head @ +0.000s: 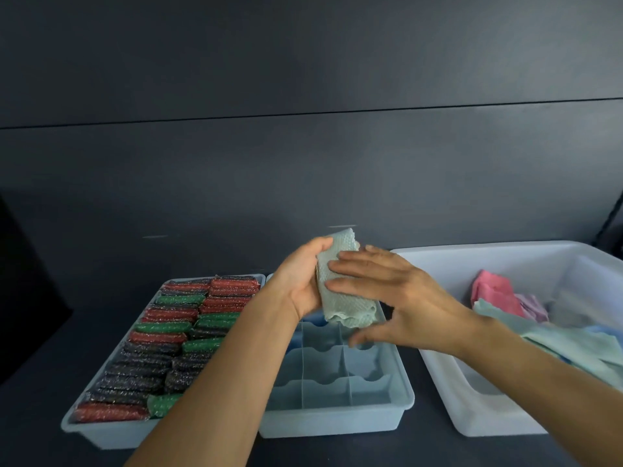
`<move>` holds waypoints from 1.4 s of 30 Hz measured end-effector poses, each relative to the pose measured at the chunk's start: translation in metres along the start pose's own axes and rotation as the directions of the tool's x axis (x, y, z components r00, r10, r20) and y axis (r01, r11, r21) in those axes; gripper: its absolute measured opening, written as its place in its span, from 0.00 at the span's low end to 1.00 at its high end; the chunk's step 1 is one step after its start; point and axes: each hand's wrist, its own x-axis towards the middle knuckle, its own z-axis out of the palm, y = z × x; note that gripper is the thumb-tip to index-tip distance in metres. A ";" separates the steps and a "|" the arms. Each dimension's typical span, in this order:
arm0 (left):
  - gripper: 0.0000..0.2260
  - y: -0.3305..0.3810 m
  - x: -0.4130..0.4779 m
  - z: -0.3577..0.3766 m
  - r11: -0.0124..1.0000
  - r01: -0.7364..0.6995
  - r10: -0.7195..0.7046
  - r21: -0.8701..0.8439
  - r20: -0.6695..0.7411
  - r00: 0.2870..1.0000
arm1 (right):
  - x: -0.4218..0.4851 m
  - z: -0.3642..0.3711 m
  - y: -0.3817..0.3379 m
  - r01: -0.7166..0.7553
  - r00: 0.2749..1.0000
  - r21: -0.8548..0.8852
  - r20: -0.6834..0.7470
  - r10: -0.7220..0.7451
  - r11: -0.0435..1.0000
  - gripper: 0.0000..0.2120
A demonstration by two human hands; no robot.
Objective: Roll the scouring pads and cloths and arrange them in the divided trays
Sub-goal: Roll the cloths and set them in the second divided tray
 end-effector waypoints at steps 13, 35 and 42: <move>0.40 -0.025 -0.012 -0.007 0.935 -0.182 0.152 0.305 0.121 0.981 | 0.024 -0.012 -0.005 -0.438 0.636 0.862 0.094 0.766 0.257 0.04; 0.08 -0.027 -0.023 -0.024 0.822 -0.363 0.366 0.438 0.082 0.927 | 0.016 0.001 -0.011 -0.400 0.771 0.782 0.006 0.636 0.478 0.22; 0.06 -0.033 -0.023 -0.034 0.666 -0.536 0.572 0.520 0.106 0.813 | 0.015 0.015 -0.009 -0.559 0.686 0.818 0.363 0.631 0.137 0.09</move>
